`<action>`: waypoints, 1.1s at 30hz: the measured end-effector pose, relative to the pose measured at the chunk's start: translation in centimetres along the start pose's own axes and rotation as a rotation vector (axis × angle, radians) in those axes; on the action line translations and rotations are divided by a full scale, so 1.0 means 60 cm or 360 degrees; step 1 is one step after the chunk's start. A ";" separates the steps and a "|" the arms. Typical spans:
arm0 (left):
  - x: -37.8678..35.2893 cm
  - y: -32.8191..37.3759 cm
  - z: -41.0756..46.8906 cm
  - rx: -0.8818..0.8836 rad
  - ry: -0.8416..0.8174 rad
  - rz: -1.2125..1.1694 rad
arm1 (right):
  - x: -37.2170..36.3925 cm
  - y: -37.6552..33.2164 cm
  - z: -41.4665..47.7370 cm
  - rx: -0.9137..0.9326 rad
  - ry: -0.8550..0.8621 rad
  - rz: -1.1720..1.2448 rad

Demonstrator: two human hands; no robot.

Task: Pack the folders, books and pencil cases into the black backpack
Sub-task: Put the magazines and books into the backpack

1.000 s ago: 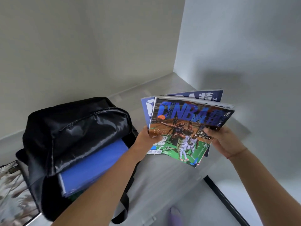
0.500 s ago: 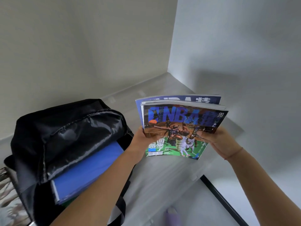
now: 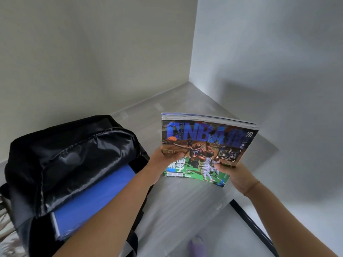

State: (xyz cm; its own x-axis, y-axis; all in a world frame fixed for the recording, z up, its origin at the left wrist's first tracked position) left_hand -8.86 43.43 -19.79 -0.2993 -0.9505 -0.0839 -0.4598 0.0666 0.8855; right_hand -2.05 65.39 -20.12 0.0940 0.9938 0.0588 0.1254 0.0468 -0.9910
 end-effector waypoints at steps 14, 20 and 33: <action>0.141 -0.034 -0.132 0.0482 0.0801 0.0672 | -0.105 -0.012 -0.044 -0.0296 -0.0206 0.0131; 0.364 -0.043 -0.232 -0.0193 0.1341 0.2429 | -0.195 0.025 -0.107 -0.0535 -0.0296 0.0615; 0.461 0.137 -0.249 -0.0118 0.1348 0.1693 | -0.347 0.040 -0.192 -0.0643 -0.0763 0.0565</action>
State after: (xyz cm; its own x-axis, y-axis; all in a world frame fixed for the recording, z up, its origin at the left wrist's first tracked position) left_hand -8.43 13.13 -8.00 0.1348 -0.3456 0.9287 -0.2772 0.8866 0.3702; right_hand 7.65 43.65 -22.35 -0.2357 0.8813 -0.4096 0.5319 -0.2358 -0.8133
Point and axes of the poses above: each hand's wrist, its own z-axis towards the middle knuckle, its own x-axis out of the back of the hand, y = z × x, the point moved 7 cm from there along z, towards the middle knuckle, and after that the axes turned 9 degrees about x, right-handed, at the moved point
